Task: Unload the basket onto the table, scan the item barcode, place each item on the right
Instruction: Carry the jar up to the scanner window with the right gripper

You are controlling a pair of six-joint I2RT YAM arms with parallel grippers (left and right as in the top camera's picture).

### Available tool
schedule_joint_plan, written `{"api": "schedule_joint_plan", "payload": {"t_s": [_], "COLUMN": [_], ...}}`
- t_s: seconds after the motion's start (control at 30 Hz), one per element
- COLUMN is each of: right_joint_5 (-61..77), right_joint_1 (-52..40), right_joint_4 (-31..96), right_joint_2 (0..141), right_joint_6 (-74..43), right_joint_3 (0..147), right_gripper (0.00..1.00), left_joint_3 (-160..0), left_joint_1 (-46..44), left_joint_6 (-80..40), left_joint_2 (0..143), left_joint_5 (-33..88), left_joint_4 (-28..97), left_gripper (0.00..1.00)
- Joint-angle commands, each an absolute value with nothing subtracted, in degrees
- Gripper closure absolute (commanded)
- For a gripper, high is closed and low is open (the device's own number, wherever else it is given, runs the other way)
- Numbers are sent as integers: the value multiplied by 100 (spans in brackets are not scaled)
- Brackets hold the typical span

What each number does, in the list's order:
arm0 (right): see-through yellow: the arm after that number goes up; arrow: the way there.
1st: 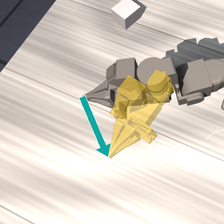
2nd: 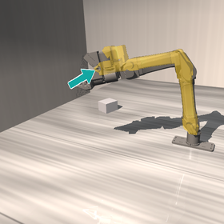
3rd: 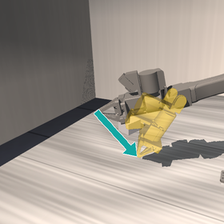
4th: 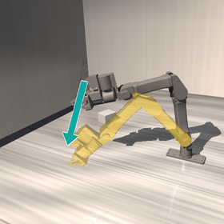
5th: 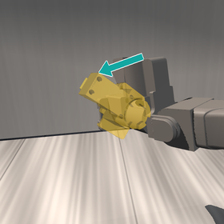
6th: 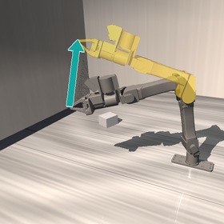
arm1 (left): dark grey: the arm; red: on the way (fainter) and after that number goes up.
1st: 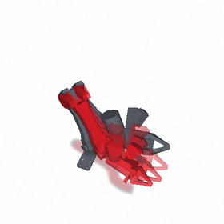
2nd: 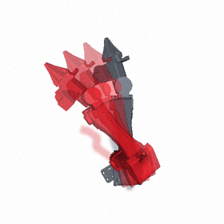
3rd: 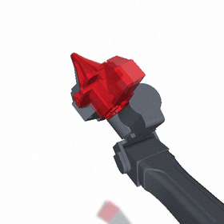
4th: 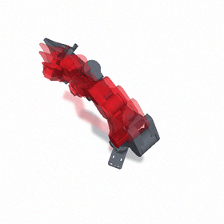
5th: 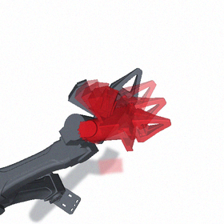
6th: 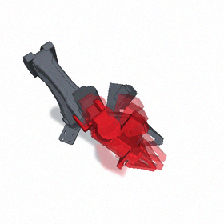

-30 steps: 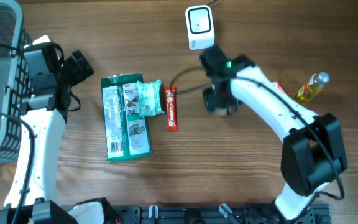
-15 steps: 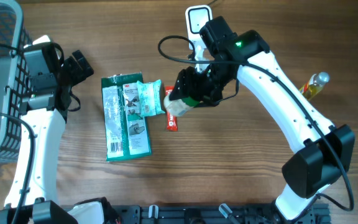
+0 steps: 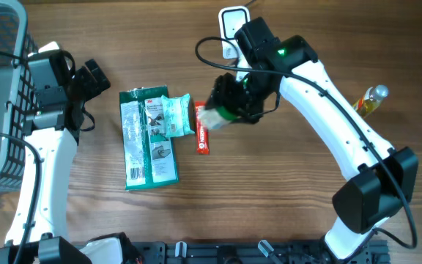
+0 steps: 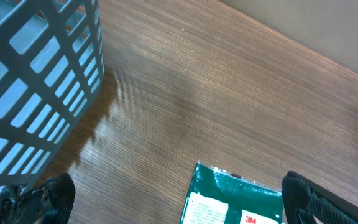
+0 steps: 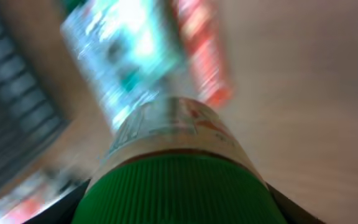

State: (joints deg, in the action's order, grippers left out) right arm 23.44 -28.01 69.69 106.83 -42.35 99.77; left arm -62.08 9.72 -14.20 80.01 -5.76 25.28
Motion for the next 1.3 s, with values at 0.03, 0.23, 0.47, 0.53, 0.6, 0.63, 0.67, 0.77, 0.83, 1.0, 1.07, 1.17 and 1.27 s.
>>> {"api": "schedule_joint_plan", "payload": {"t_s": [0.03, 0.23, 0.47, 0.53, 0.6, 0.63, 0.67, 0.77, 0.83, 1.0, 1.07, 1.17, 1.27], "right_joint_5": [454, 1, -213, -215, -213, -213, -213, -198, -8, 642, 744, 735, 569], "right_joint_1": [-2729, -2729, -2668, -2615, -2460, -2394, -2311, -2071, -1940, -1778, -1772, -1772, -1769], "right_joint_4": [6449, 5874, 4781, 4458, 3896, 3717, 3507, 3024, 2679, 1999, 1758, 1553, 1525], "right_joint_2": [10650, 10650, 11266, 11542, 12016, 12175, 12359, 12787, 13032, 13434, 13550, 13631, 13699], "right_joint_6": [-2198, -1494, -1673, -1671, -1675, -1675, -1776, -2244, -2290, -2285, -2287, -2257, -2250], "right_joint_3": [10584, 12191, 12062, 12062, 12062, 12062, 12062, 12062, 12062, 12062, 12062, 12062, 12062], "right_gripper": [93, 96, 96, 96, 96, 96, 96, 96, 96, 96, 96, 95, 96], "left_joint_3": [-6270, -6270, -6270, -6270, -6270, -6270, -6270, -6270, -6270, -6270, -6270, -6270, -6270], "left_joint_1": [987, 987, 987, 987, 987, 987, 987, 987, 987, 987, 987, 987, 987], "left_joint_6": [-1369, -1372, -1372, -1372, -1369, -1372, -1372, -1372, -1372, -1372, -1372, -1369, -1369], "left_joint_2": [7950, 7950, 7950, 7950, 7950, 7950, 7950, 7950, 7950, 7950, 7950, 7950, 7950], "left_joint_5": [-609, -609, -609, -609, -609, -607, -609, -609, -609, -609, -609, -609, -609], "left_joint_4": [2512, 2512, 2512, 2512, 2512, 2512, 2512, 2512, 2512, 2512, 2512, 2512, 2512], "left_gripper": [0, 0, 0, 0, 0, 0, 0, 0, 0, 0, 0, 0, 0]}}
